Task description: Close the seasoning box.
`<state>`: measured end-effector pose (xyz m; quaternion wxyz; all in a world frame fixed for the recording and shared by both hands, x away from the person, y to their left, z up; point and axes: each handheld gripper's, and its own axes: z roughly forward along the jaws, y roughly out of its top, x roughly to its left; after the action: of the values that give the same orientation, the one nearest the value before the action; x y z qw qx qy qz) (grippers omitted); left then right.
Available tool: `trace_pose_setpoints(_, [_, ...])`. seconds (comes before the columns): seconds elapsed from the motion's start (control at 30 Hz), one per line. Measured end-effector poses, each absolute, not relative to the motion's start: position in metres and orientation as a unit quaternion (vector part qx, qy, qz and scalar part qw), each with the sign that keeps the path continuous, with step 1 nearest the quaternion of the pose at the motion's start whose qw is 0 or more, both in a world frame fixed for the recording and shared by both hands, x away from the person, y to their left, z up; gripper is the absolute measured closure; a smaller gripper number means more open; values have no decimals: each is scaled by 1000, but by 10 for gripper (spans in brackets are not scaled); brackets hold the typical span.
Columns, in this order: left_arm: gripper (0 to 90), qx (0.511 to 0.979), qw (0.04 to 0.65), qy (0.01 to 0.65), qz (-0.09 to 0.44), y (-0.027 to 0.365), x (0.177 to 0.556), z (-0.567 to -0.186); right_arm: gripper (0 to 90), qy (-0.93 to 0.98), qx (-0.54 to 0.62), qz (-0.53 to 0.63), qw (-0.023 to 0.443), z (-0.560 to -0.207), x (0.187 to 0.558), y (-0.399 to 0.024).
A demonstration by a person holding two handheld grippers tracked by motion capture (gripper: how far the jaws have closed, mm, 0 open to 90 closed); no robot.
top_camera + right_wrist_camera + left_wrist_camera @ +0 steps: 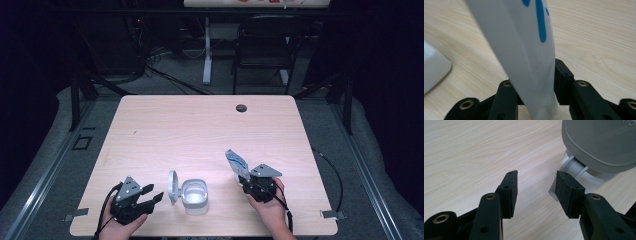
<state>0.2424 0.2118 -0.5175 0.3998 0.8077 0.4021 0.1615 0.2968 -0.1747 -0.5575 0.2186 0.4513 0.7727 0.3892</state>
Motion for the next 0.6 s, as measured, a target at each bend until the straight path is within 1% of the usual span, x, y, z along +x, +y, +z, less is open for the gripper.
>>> trace_pose_setpoints(0.07, [538, 807, 401, 402, 162, 212, 242, -518, 663, 770, 454, 392, 216, -558, 296, -175])
trace_pose_setpoints(0.13, [538, 808, 400, 401, 162, 212, 243, -517, 629, 767, 456, 395, 217, -558, 296, -176])
trace_pose_setpoints(0.33, [538, 807, 402, 402, 162, 212, 242, -517, 598, 762, 460, 405, 210, -556, 290, -179])
trace_pose_setpoints(0.6, [538, 807, 402, 400, 163, 212, 242, -517, 553, 758, 462, 408, 213, -555, 286, -182])
